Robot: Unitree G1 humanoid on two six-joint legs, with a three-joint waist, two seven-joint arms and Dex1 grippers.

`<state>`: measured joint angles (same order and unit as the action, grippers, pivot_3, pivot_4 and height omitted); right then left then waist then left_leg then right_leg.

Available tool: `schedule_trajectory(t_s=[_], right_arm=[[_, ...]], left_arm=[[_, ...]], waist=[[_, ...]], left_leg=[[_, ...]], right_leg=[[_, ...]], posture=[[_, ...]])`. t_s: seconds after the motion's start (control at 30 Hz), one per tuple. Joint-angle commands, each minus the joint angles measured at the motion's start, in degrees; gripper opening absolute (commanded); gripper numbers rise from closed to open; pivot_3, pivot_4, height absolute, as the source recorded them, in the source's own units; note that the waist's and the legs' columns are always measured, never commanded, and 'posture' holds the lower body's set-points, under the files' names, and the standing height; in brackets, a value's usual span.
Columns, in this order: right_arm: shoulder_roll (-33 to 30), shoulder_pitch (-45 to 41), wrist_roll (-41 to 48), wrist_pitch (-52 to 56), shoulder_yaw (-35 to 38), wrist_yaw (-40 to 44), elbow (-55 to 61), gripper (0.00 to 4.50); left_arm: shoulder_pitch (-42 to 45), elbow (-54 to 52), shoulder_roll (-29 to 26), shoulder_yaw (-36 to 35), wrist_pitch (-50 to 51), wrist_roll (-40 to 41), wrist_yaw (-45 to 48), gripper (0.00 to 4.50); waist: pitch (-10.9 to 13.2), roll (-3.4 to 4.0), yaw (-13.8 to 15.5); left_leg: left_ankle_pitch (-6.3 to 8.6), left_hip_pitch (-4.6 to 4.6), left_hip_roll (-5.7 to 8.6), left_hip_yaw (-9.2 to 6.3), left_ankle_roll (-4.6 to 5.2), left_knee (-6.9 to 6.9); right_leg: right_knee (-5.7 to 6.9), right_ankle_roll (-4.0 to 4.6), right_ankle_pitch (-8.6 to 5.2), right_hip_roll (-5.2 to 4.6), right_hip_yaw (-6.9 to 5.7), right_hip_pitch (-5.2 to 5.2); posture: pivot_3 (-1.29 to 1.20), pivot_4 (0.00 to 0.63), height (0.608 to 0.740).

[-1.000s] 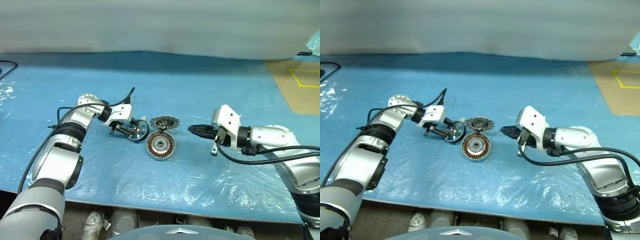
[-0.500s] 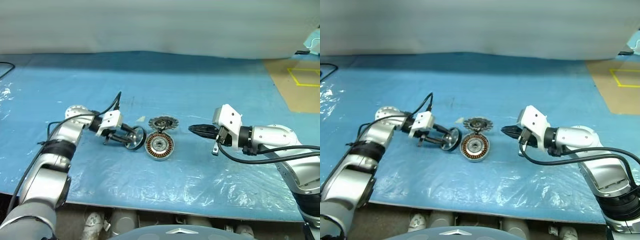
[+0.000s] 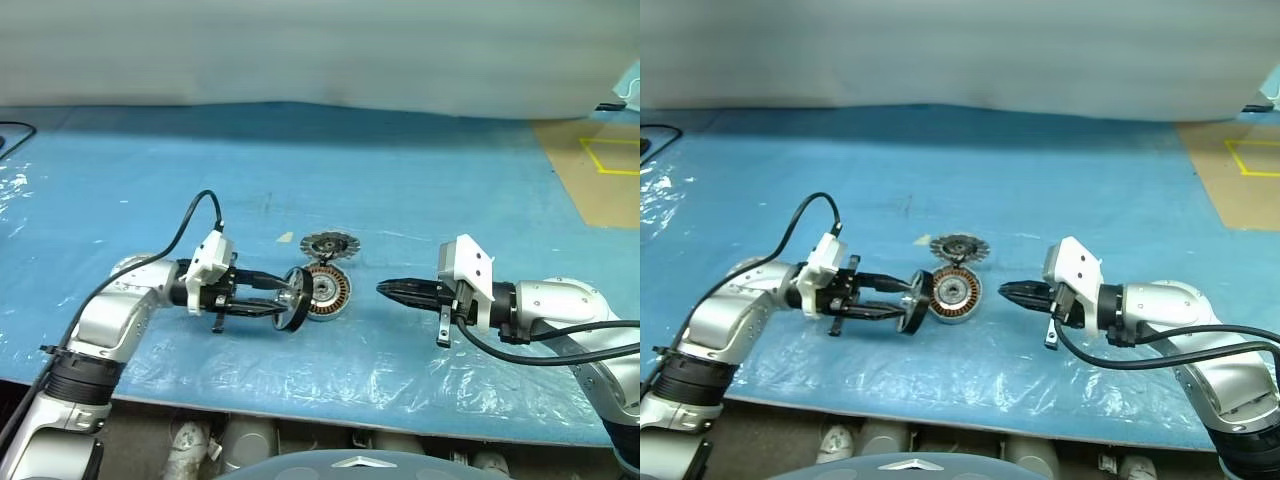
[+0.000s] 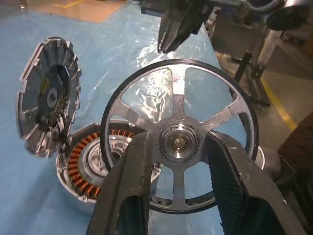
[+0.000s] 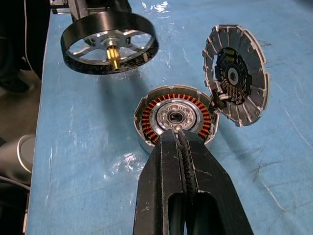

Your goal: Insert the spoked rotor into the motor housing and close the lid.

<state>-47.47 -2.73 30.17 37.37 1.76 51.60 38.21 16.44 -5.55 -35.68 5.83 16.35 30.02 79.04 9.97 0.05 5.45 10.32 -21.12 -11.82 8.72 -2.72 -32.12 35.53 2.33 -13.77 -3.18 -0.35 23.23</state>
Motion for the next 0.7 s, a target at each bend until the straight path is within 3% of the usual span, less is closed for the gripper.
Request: schedule_trajectory(t_s=[0.03,0.33,0.7], right_arm=[[-0.6,0.6,-2.0,-2.9,-1.4,0.1,1.3,0.00],[0.9,1.8,-7.0,-5.6,-5.1,-1.9,-1.4,0.00],[0.6,1.8,-6.8,-4.5,-3.6,-3.2,-1.3,0.00]], left_arm=[[2.2,-0.1,1.0,0.5,-0.5,-0.8,-1.2,1.37],[4.4,8.2,4.1,2.7,-9.1,-6.9,-0.9,1.37],[8.5,5.7,4.4,2.8,-1.9,-5.0,-2.4,1.37]], waist=[[0.0,0.00,-0.1],[0.0,0.01,0.0],[0.0,0.01,0.0]], left_leg=[[0.00,-0.01,-0.01,0.00,0.00,0.02],[0.00,-0.10,0.04,-0.02,0.00,0.03],[0.00,-0.08,0.04,-0.03,0.00,-0.01]], right_leg=[[0.00,0.01,-0.01,0.03,0.00,0.03],[-0.10,-0.02,0.01,0.00,0.00,0.06],[-0.02,-0.01,0.01,-0.01,0.00,0.04]], posture=[[0.00,0.150,0.740],[0.00,0.150,0.740],[0.00,0.150,0.740]])
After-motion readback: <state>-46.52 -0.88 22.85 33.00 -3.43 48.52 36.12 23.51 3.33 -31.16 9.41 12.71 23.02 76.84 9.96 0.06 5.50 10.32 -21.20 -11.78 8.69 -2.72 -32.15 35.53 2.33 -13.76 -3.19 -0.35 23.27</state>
